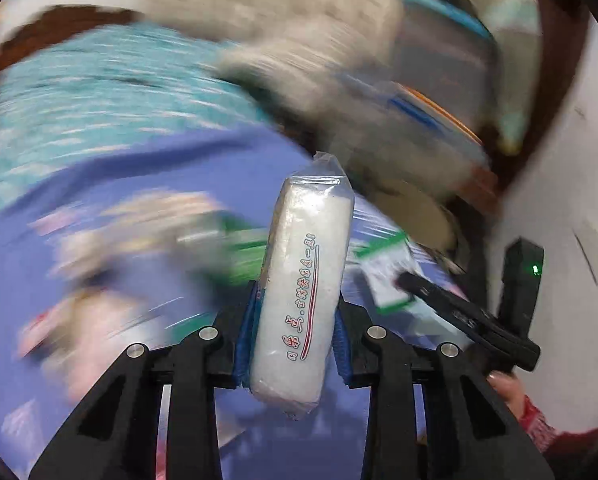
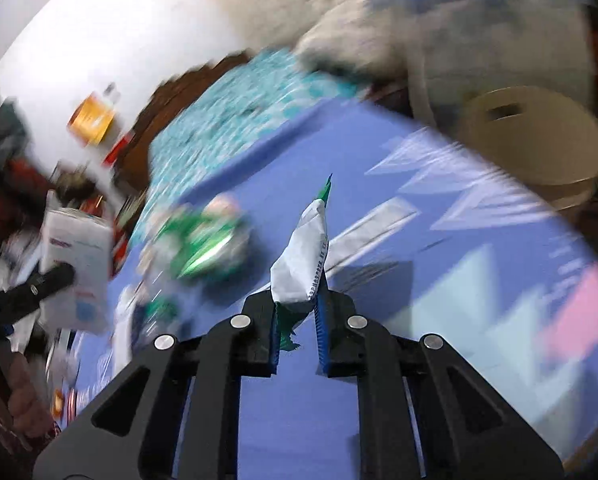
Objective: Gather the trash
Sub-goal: 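Carry both items to the beige bin and open both tools over it, then grasp the blue-white milk carton with the left tool while the right tool grasps the clear water bottle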
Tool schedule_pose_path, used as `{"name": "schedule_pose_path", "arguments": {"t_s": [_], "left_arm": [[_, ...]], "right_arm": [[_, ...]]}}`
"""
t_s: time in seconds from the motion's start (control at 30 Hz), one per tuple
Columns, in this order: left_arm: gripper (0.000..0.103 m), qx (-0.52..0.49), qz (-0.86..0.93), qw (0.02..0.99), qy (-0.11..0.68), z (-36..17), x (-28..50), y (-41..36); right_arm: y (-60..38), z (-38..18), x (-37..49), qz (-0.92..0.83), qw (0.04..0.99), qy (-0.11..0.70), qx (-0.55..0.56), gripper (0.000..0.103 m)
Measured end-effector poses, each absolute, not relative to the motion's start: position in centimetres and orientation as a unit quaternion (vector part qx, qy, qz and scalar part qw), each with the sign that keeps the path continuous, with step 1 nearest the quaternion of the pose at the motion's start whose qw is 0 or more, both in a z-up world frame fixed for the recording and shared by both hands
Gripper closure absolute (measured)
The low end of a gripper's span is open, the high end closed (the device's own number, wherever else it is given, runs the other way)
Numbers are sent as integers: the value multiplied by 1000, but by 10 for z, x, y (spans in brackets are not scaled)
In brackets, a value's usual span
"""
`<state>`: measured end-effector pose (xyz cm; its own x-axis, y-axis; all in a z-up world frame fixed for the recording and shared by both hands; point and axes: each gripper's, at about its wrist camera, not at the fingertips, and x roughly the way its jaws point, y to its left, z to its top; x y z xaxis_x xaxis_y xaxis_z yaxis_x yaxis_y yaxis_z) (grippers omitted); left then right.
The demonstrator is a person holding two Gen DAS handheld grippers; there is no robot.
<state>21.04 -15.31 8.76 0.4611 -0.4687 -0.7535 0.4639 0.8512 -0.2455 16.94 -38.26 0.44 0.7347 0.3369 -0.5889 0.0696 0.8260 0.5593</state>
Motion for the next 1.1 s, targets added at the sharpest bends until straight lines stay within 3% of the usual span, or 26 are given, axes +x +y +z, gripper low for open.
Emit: {"name": "schedule_pose_path", "arguments": {"t_s": [0.3, 0.37, 0.4, 0.43, 0.47, 0.5, 0.53, 0.67, 0.77, 0.83, 0.9, 1.1], "left_arm": [[70, 89, -385, 775, 494, 24, 327, -417], [55, 108, -369, 777, 499, 5, 340, -442], [28, 115, -351, 783, 500, -4, 348, -452], [15, 119, -331, 795, 495, -11, 358, -460], [15, 114, -323, 804, 487, -9, 361, -461], [15, 106, -318, 810, 482, -7, 366, -461], [15, 96, -317, 811, 482, -2, 370, -457], [16, 61, -317, 825, 464, 25, 363, -430], [16, 59, -318, 851, 414, 54, 327, -384], [16, 58, -316, 858, 400, 64, 299, -349], [16, 46, -313, 859, 403, 65, 269, -303], [16, 18, -251, 873, 417, 61, 203, -165]], "right_arm": [[-534, -20, 213, -70, 881, 355, 306, 87], [-542, -27, 224, -73, 878, 361, 305, 84], [-546, -31, 232, -64, 878, 358, 310, 82], [-550, -33, 233, -57, 876, 357, 318, 68], [-555, -37, 226, -61, 872, 361, 325, 55], [-557, -38, 224, -68, 871, 356, 332, 23], [-560, -36, 220, -75, 878, 335, 333, 17], [-559, -22, 207, -84, 892, 301, 327, 24], [-539, -11, 195, -54, 898, 281, 334, 36], [-517, -6, 195, -30, 902, 283, 324, 50], [-482, -4, 197, 12, 903, 295, 311, 56], [-367, 2, 206, 150, 886, 345, 270, 58]]}}
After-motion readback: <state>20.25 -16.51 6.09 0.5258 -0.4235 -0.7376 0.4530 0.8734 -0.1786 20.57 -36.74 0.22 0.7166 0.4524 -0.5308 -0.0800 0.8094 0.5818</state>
